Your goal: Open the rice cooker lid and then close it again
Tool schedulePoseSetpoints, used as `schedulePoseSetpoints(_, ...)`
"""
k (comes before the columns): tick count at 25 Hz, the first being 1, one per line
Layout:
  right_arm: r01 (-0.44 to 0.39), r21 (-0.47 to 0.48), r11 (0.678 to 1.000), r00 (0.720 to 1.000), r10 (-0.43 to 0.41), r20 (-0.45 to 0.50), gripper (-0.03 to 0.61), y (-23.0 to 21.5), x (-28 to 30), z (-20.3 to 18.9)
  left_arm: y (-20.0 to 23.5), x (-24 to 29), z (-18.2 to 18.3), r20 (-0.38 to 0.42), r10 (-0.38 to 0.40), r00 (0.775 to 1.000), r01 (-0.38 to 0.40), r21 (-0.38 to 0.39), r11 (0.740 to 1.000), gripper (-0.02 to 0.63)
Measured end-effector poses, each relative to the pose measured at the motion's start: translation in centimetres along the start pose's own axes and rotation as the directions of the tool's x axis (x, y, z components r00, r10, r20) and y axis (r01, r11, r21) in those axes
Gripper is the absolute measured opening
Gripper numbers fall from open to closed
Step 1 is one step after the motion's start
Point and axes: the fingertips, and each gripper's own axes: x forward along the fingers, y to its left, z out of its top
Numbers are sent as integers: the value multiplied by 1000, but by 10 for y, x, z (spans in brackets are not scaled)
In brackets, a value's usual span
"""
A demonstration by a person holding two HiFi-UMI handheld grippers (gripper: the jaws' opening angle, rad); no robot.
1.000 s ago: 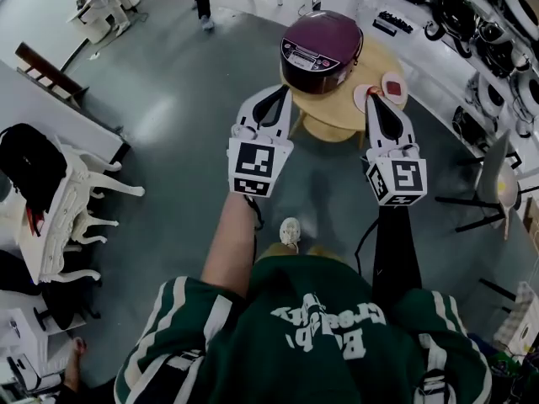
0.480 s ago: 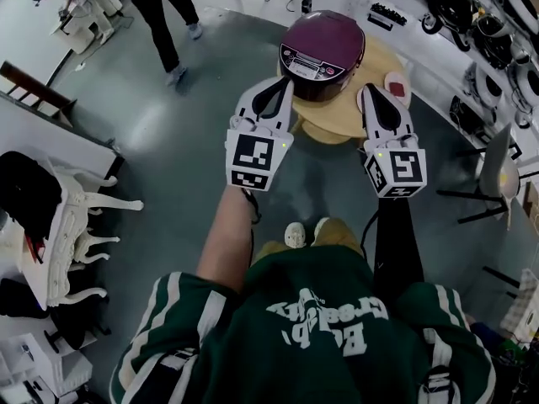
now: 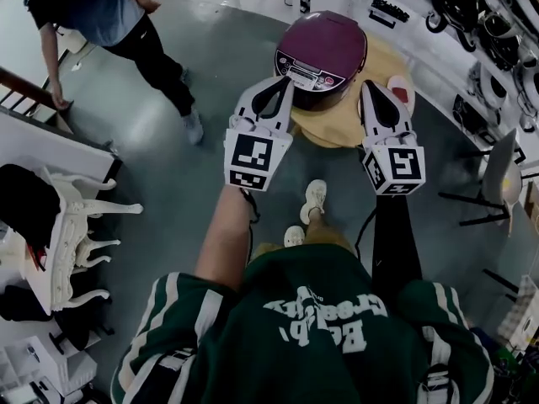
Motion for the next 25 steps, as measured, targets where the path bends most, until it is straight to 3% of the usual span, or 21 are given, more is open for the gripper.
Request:
schedulePoseSetpoints(5,-22,3,1000,1000,22,-4,3,-19,38,-13,14,43,-1,32,-21,999,24,-71,997,-3)
schedulePoseSetpoints(15,-70,50,996,998,71,-4,5,-76,126,-47,44,142,-27,-27,-7,1000,6,-30,1000,-3)
schedulePoseSetpoints(25,-95,72,993,995,94,18,5,-118,197,-58,74,208,-35,-40,10,999,-12,-52,999,-3)
